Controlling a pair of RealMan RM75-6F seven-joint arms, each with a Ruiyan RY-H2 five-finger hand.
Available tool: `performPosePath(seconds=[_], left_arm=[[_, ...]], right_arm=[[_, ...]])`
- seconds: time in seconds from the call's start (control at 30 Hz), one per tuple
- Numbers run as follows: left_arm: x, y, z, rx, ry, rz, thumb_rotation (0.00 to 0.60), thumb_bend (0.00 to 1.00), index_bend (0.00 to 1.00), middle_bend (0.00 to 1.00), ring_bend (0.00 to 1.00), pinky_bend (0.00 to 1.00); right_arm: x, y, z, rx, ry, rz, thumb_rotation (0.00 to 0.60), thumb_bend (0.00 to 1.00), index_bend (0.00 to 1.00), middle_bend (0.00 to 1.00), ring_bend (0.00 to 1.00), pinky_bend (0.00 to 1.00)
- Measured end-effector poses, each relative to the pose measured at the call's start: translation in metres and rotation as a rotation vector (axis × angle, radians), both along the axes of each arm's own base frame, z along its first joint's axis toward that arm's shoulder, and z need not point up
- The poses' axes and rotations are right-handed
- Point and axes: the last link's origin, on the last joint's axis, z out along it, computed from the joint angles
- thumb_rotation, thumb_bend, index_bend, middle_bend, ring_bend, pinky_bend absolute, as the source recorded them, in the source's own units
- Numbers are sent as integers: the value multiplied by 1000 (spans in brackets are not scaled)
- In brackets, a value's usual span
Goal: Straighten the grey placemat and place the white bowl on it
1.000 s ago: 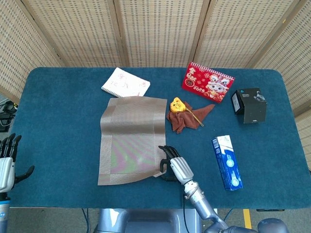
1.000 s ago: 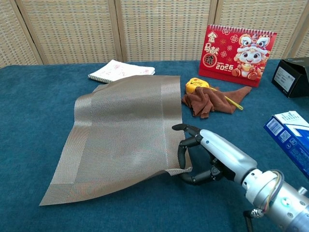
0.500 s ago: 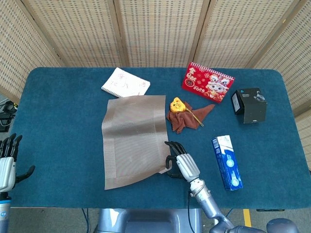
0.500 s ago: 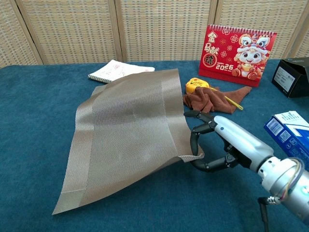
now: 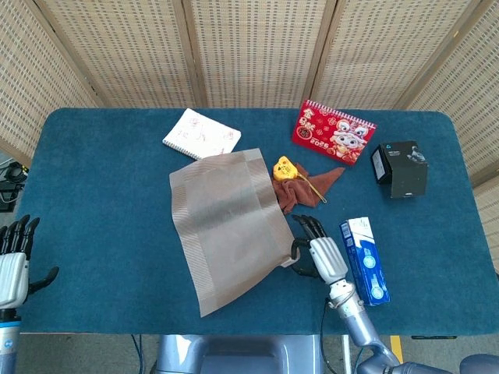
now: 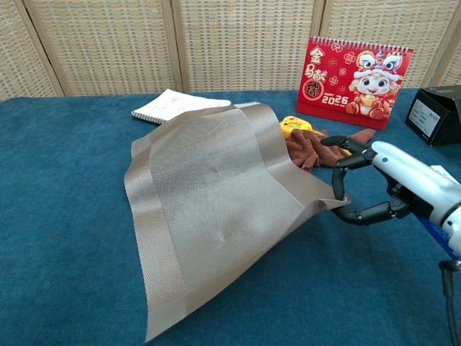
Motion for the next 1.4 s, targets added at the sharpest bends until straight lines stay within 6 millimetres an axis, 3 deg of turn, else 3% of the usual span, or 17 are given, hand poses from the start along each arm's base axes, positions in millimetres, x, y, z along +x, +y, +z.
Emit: performPosePath(seconds=[0.63,1.4], left_arm=[[0,1,-5,-14,17,5,600,208,34,0,0,0],[0,0,-7,-16,24,8,600,208,34,0,0,0]], right_arm=[[-51,-34,58,-57,134,-117,600,582,746,152,0,0],[-52,-73,93,-84,340,-103,600,572,748,154,0,0]])
